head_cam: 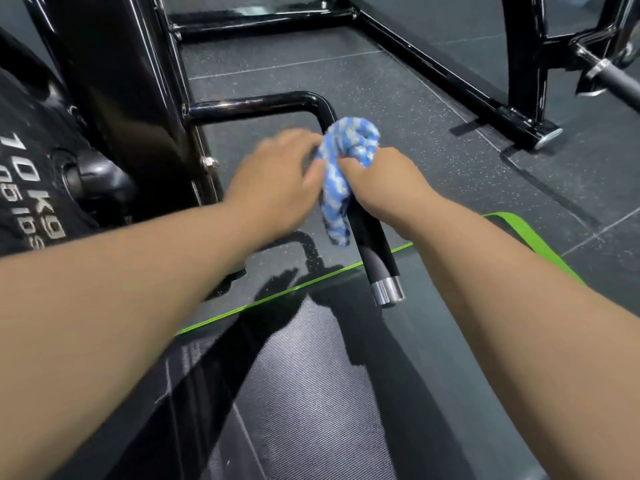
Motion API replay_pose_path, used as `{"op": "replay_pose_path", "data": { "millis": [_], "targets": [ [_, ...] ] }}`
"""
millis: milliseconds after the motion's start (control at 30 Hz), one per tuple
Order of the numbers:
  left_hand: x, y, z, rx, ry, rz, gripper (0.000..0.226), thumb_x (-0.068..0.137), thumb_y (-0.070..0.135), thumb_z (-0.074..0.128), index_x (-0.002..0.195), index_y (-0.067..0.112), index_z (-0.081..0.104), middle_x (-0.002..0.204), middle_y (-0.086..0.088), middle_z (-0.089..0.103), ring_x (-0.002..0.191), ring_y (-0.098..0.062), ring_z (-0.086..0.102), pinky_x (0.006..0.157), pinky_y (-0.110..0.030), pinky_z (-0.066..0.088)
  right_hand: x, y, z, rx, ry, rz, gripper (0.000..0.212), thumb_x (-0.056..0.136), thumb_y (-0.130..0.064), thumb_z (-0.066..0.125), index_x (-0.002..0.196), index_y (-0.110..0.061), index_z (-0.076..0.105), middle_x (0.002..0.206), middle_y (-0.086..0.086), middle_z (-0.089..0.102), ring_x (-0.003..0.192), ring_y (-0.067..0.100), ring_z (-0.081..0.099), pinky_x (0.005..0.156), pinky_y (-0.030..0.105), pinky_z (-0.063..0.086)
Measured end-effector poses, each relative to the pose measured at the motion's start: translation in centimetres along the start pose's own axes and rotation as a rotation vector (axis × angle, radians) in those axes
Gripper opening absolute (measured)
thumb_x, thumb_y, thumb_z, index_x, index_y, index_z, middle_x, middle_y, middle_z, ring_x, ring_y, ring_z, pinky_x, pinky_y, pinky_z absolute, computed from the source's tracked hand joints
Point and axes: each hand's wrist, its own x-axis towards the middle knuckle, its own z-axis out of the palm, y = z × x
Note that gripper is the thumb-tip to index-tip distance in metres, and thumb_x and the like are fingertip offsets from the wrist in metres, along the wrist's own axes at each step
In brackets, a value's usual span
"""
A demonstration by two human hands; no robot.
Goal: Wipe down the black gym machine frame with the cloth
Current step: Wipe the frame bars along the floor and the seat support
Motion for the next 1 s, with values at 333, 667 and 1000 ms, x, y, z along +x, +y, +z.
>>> {"op": "replay_pose_path", "data": {
  "millis": [333, 667, 1000],
  "targets": [
    [-4.1, 5.7, 2.9, -0.686, 0.021, -0.547, 0.016, 0.085, 0.027, 0.068, 0.094, 0.015, 0.065, 0.087, 0.000, 0.068, 0.083, -0.021, 0.066, 0.076, -0.035, 0.054, -5.0, 4.1, -3.1, 0.357, -0.329, 0.194, 0.027, 0.075, -0.038, 0.070, 0.074, -0.011, 0.065, 0.057, 0.001, 0.058, 0.053, 0.018, 0.049, 0.055, 0.025, 0.040],
    [-1.4, 4.9, 2.3, -0.685, 0.079, -0.597, 0.021, 0.075, 0.030, 0.068, 0.065, 0.018, 0.055, 0.065, 0.000, 0.052, 0.062, -0.017, 0.041, 0.057, -0.028, 0.036, -1.2, 1.7, 0.0, 0.817, -0.220, 0.265, 0.019, 0.095, -0.034, 0.052, 0.092, -0.018, 0.061, 0.063, -0.003, 0.064, 0.055, 0.013, 0.060, 0.048, 0.017, 0.043],
    [1.2, 3.2, 2.8, -0.524, 0.167, -0.610, 0.012, 0.087, 0.013, 0.057, 0.080, 0.009, 0.065, 0.067, -0.001, 0.053, 0.061, -0.016, 0.048, 0.049, -0.024, 0.042, -0.7, 1.1, -1.5, 0.558, -0.177, 0.171, 0.018, 0.090, -0.026, 0.062, 0.076, -0.018, 0.056, 0.067, 0.001, 0.058, 0.060, 0.017, 0.051, 0.055, 0.025, 0.038]
  ]
}}
